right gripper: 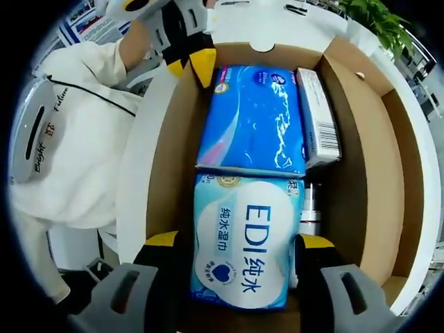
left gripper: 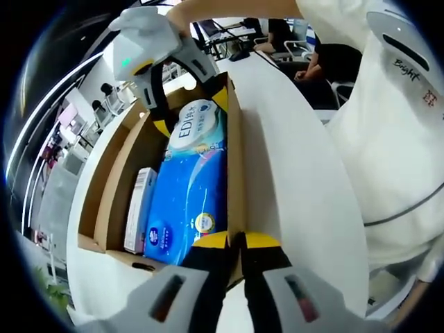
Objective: Operate the shoe box by opening the lid, removing the specified soft item, and placing it in the target area until the item is outside and the box remains undamaged.
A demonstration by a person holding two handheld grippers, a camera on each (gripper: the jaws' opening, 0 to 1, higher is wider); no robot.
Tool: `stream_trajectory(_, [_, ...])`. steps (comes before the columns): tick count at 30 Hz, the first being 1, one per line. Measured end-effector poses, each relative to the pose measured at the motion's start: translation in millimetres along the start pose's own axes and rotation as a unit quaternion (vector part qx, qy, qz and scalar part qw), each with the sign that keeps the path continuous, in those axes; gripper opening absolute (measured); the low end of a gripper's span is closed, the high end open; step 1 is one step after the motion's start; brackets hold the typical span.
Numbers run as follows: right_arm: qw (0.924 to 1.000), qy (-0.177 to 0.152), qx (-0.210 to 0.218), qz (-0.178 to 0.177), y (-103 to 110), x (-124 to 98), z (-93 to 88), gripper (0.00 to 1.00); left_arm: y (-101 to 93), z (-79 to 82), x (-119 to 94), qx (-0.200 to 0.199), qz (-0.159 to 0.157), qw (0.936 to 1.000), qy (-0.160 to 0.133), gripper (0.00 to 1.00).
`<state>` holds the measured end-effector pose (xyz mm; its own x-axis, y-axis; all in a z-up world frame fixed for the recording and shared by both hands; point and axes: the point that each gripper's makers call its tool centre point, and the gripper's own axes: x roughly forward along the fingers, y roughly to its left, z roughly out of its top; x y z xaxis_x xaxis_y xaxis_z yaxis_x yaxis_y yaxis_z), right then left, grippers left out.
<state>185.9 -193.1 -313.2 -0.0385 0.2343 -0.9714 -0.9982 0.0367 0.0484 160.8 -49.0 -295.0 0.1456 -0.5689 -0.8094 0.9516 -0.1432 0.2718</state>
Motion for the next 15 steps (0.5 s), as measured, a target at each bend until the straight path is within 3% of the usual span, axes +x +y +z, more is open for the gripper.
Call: stream_trajectory(15, [0.9992, 0.039, 0.002, -0.011, -5, 18, -11.7, 0.64, -0.1, -0.1, 0, -0.001, 0.0, 1.0, 0.001, 0.05])
